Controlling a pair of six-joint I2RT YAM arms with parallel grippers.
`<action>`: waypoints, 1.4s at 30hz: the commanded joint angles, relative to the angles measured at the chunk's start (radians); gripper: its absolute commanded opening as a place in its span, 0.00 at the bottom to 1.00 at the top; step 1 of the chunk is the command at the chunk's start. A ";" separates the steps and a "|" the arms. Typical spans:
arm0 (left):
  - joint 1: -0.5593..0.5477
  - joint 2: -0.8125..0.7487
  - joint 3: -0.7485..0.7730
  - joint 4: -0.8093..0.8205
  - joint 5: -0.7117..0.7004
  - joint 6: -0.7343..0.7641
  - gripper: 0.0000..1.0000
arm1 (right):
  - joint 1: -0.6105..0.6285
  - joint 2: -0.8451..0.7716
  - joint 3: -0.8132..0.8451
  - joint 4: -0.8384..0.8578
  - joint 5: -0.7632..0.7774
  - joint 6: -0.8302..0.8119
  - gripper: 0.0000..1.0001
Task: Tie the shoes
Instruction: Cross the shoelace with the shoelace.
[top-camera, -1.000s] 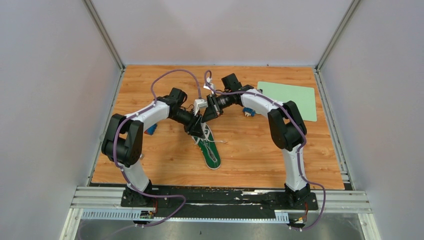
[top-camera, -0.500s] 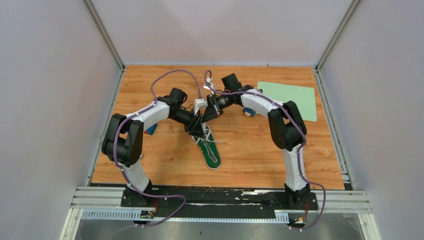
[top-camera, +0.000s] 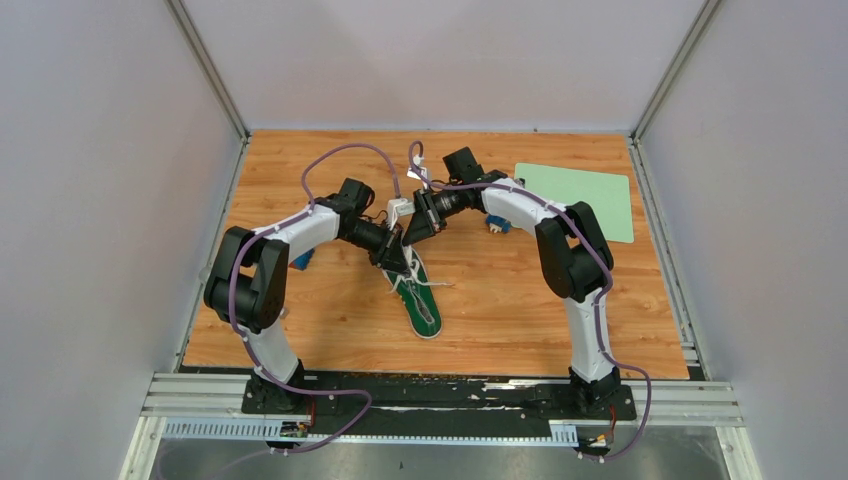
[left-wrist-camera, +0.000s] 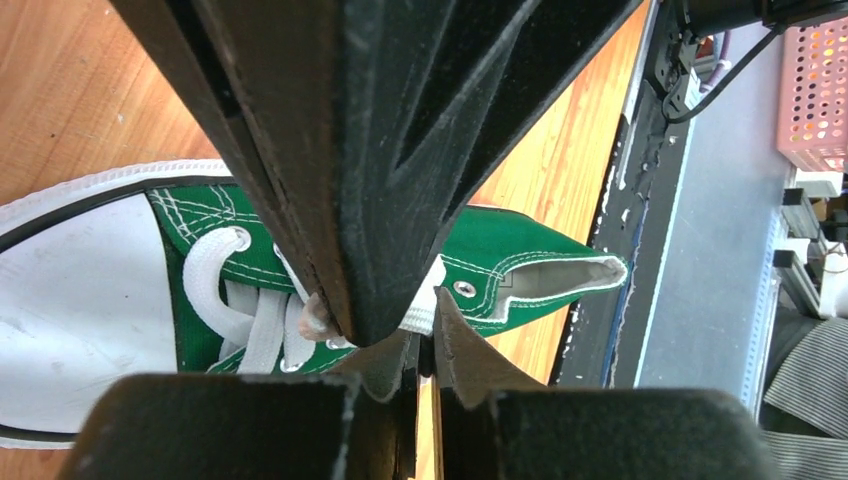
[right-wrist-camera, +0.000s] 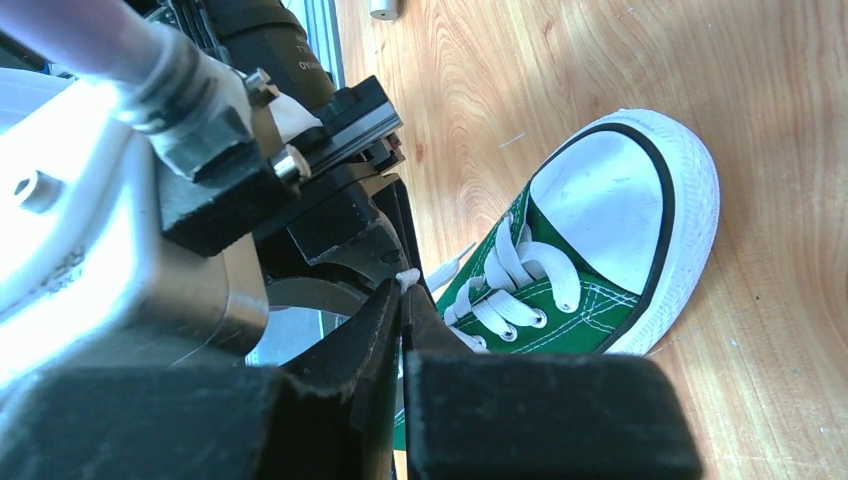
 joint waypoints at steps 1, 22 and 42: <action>-0.005 -0.011 -0.011 0.048 -0.004 -0.031 0.08 | 0.008 -0.057 -0.007 0.028 -0.010 0.006 0.04; -0.003 -0.005 -0.020 0.084 0.020 -0.111 0.07 | 0.007 -0.062 -0.011 0.026 -0.009 0.006 0.05; -0.006 -0.128 -0.091 0.170 -0.055 0.057 0.04 | -0.040 0.053 -0.047 0.005 0.034 -0.202 0.30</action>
